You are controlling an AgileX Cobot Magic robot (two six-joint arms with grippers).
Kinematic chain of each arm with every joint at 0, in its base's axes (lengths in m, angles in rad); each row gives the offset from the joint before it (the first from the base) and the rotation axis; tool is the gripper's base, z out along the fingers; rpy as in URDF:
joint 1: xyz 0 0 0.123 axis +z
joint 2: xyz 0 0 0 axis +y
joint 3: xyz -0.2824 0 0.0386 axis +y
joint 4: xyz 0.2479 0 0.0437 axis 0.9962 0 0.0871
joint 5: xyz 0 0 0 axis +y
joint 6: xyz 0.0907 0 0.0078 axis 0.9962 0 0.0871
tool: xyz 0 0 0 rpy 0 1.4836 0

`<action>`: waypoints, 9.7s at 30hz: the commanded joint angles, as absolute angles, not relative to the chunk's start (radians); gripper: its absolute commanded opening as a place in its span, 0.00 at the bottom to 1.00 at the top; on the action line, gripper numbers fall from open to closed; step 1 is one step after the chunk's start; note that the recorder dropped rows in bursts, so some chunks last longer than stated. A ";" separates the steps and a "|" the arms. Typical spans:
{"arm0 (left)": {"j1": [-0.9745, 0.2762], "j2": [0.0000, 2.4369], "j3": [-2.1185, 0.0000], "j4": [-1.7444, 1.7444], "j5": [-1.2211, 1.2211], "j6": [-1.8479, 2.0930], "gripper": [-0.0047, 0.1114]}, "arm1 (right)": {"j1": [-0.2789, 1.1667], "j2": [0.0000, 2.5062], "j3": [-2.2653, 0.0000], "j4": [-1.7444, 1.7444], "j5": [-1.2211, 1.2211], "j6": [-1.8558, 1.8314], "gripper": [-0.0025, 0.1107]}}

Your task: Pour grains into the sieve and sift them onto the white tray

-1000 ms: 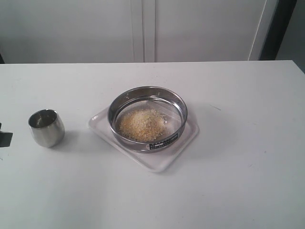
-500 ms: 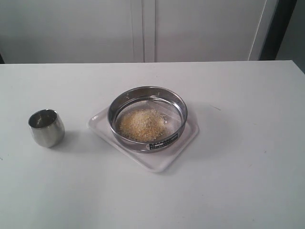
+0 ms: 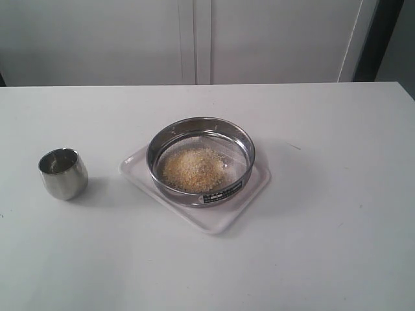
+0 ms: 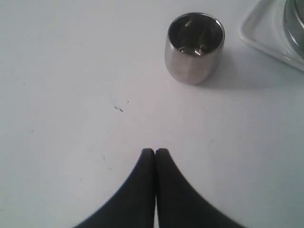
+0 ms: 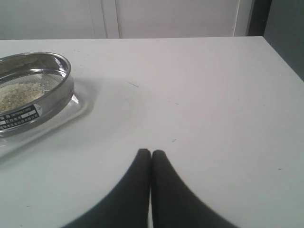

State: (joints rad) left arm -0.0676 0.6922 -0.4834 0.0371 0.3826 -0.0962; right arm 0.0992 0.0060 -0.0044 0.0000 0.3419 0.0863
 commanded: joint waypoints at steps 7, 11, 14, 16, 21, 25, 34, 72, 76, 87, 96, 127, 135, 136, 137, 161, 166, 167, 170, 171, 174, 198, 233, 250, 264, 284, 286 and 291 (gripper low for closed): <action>-0.063 0.686 -0.480 -0.015 0.464 -0.109 0.04 | 0.100 0.000 0.000 0.000 0.336 0.086 0.02; -0.063 0.686 -0.480 -0.021 0.462 -0.109 0.04 | 0.100 0.000 0.000 0.000 0.336 0.086 0.02; -0.063 0.686 -0.480 -0.021 0.462 -0.108 0.04 | 0.100 0.000 0.000 0.000 0.336 0.086 0.02; -0.063 0.686 -0.480 -0.021 0.462 -0.108 0.04 | 0.100 0.000 0.000 0.000 0.336 0.086 0.02; -0.063 0.686 -0.480 -0.021 0.462 -0.108 0.04 | 0.100 0.000 0.000 0.000 0.336 0.086 0.02; -0.063 0.686 -0.480 -0.021 0.462 -0.104 0.04 | 0.100 0.000 0.000 0.000 0.336 0.086 0.02; -0.063 0.686 -0.480 -0.021 0.462 -0.104 0.04 | 0.100 0.000 0.000 0.000 0.336 0.086 0.02; -0.063 0.686 -0.480 -0.021 0.462 -0.104 0.04 | 0.100 0.066 -0.083 -0.086 -0.406 0.772 0.02; -0.063 0.686 -0.480 -0.021 0.462 -0.104 0.04 | 0.100 0.144 -0.120 -0.109 -0.396 0.743 0.02; -0.063 0.686 -0.480 -0.021 0.462 -0.104 0.04 | 0.100 0.375 -0.233 -0.254 -0.368 0.631 0.02; -0.063 0.686 -0.480 -0.021 0.462 -0.104 0.04 | 0.100 0.594 -0.375 -0.441 -0.234 0.631 0.02; -0.063 0.686 -0.480 -0.021 0.462 -0.104 0.04 | 0.100 1.056 -0.697 0.187 0.617 -0.306 0.02; -0.063 0.686 -0.480 -0.021 0.462 -0.104 0.04 | 0.111 1.204 -0.799 0.521 0.800 -0.577 0.02; -0.063 0.686 -0.480 -0.021 0.462 -0.104 0.04 | 0.121 1.222 -0.813 0.527 0.806 -0.580 0.02; -0.063 0.686 -0.480 -0.021 0.462 -0.104 0.04 | 0.134 1.233 -0.828 0.526 0.807 -0.580 0.02; -0.063 0.686 -0.480 -0.021 0.462 -0.104 0.04 | 0.378 1.717 -1.320 0.287 0.783 -0.388 0.14; -0.063 0.686 -0.480 -0.021 0.462 -0.104 0.04 | 0.378 1.832 -1.435 0.287 0.711 -0.379 0.58; -0.063 0.686 -0.480 -0.021 0.462 -0.104 0.04 | 0.378 1.848 -1.450 0.287 0.689 -0.378 0.62; -0.063 0.686 -0.480 -0.021 0.462 -0.104 0.04 | 0.378 1.916 -1.525 0.257 0.688 -0.345 0.63; -0.063 0.686 -0.480 -0.021 0.462 -0.104 0.04 | 0.378 1.939 -1.548 0.236 0.699 -0.319 0.63; -0.063 0.686 -0.480 -0.021 0.462 -0.104 0.04 | 0.378 2.004 -1.619 0.194 0.735 -0.260 0.62; -0.063 0.686 -0.480 -0.021 0.462 -0.104 0.04 | 0.348 2.230 -1.785 0.152 0.777 -0.211 0.58; -0.063 0.686 -0.480 -0.021 0.462 -0.104 0.04 | 0.348 2.254 -1.785 0.163 0.768 -0.175 0.02; -0.063 0.686 -0.480 -0.021 0.464 -0.105 0.04 | 0.300 2.215 -1.844 0.299 0.871 -0.179 0.02; -0.063 0.686 -0.480 -0.021 0.464 -0.105 0.04 | 0.288 2.209 -1.861 0.341 0.933 -0.308 0.02; -0.063 0.686 -0.480 -0.021 0.464 -0.105 0.04 | 0.279 2.196 -1.862 0.323 0.891 -0.188 0.02; -0.063 0.686 -0.480 -0.021 0.464 -0.105 0.04 | 0.279 2.192 -1.864 0.312 0.909 -0.349 0.02; -0.063 0.686 -0.480 -0.021 0.464 -0.105 0.04 | 0.279 2.186 -1.864 0.304 0.922 -0.373 0.02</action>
